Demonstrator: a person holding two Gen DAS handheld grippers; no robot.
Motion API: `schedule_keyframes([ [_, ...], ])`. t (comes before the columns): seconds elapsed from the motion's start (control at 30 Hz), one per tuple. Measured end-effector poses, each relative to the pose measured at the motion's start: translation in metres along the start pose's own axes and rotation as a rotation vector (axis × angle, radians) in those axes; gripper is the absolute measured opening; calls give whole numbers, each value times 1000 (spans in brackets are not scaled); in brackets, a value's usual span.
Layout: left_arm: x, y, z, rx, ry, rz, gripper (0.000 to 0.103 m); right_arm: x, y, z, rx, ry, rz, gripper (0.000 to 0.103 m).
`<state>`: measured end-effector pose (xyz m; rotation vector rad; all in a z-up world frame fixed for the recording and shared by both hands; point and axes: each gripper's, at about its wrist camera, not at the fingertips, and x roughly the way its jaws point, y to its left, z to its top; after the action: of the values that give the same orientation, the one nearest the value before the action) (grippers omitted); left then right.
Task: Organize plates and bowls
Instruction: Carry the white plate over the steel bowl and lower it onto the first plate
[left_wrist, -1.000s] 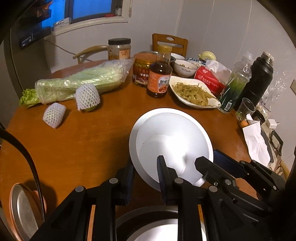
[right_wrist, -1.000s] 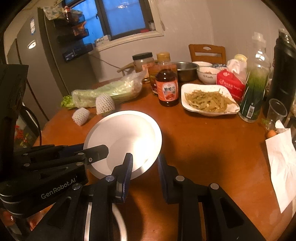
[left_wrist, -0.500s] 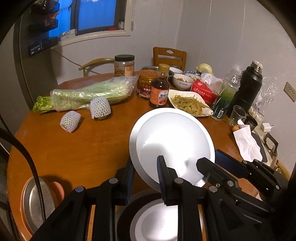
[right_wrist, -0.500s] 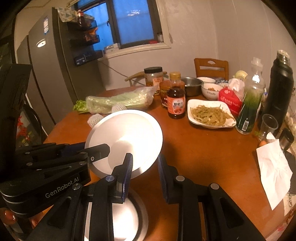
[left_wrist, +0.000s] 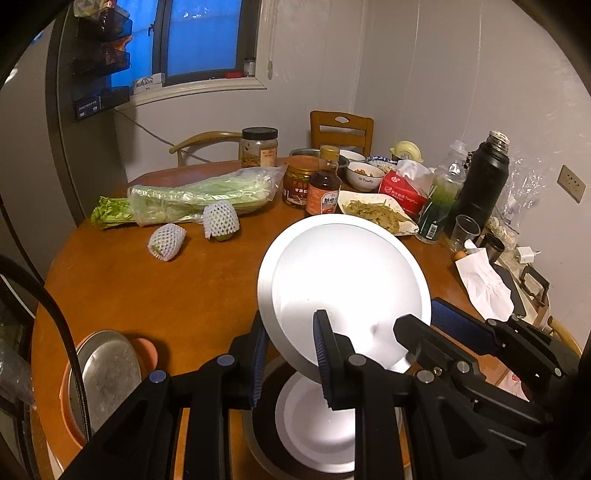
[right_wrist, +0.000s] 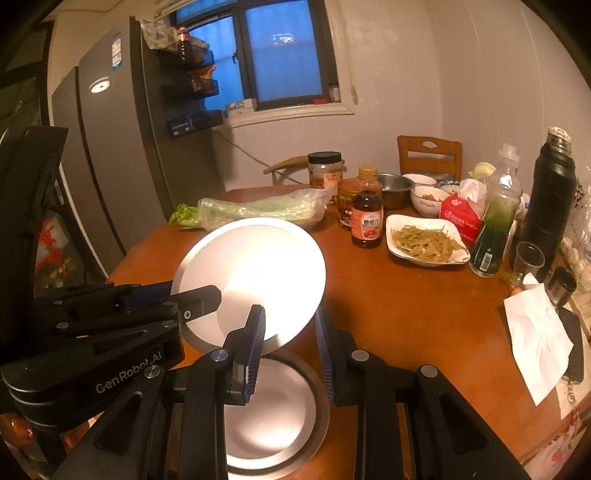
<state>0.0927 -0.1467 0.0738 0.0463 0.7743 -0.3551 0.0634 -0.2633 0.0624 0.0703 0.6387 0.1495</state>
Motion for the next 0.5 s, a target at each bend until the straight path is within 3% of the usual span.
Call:
schedule_keyframes([
  [0.5,-21,-5,-28,9,-7,5,24,-23,12,-21,-22,-5,1,30],
])
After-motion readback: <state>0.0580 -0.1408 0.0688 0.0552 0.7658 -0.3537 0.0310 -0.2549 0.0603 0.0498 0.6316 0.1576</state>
